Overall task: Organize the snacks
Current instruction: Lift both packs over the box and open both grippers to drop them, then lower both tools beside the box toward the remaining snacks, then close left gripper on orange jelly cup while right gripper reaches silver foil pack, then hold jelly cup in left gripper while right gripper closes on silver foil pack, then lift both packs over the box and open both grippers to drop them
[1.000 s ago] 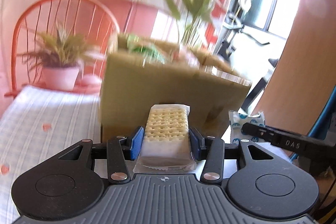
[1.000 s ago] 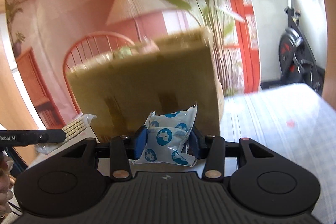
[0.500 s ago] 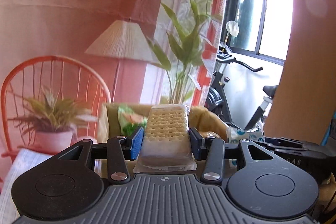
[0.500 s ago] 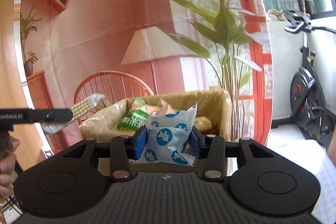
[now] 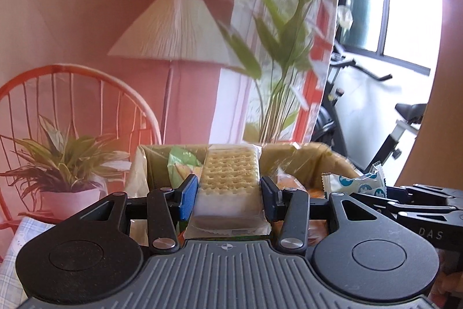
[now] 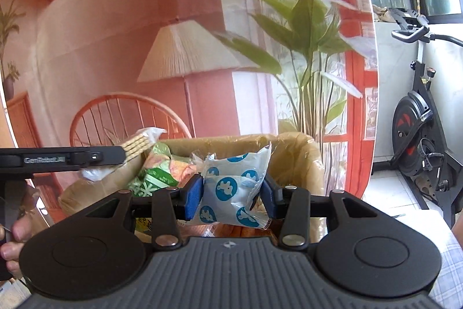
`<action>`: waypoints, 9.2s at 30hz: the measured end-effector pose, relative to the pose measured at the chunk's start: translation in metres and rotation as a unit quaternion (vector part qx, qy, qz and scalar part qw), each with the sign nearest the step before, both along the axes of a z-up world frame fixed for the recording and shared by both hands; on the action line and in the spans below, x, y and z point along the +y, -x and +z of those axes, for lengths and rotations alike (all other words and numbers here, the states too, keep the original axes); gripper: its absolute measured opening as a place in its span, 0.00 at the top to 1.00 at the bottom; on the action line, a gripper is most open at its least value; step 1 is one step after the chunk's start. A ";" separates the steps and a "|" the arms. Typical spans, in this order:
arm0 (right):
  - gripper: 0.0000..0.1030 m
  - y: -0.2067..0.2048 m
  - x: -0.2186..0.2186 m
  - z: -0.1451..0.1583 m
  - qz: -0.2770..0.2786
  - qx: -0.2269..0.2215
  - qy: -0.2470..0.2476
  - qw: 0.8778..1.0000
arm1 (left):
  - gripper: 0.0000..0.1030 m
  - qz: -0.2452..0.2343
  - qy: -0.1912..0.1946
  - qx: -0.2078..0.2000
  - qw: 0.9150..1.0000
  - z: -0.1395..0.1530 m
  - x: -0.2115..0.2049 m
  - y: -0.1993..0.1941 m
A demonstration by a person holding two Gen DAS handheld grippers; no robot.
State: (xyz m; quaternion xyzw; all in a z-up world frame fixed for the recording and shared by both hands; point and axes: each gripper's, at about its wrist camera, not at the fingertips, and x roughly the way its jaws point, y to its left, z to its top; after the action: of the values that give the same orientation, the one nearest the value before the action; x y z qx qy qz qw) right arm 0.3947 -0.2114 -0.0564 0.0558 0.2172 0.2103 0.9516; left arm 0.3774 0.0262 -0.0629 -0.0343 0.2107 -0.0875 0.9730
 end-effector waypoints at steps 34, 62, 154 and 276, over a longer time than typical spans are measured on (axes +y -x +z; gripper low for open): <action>0.37 0.082 -0.013 -0.003 -0.013 0.012 0.019 1.000 | 0.28 -0.014 0.016 0.055 0.998 -0.001 0.029 0.095; 0.37 0.157 -0.005 -0.082 0.016 0.094 0.018 0.995 | 0.28 0.004 0.054 0.160 0.986 -0.108 0.036 0.165; 0.50 0.160 0.058 -0.155 0.035 0.152 0.178 0.971 | 0.80 -0.012 0.102 0.210 0.972 -0.193 0.030 0.182; 0.58 0.090 0.012 0.007 -0.018 -0.059 -0.003 0.998 | 0.81 -0.032 0.073 -0.037 0.996 0.031 0.000 0.095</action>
State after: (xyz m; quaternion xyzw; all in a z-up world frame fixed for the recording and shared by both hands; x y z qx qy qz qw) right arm 0.3047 -0.1994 -0.0491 0.0497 0.1588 0.1967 0.9662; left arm 0.2827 0.0262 -0.0321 -0.0953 0.1689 -0.1352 0.9717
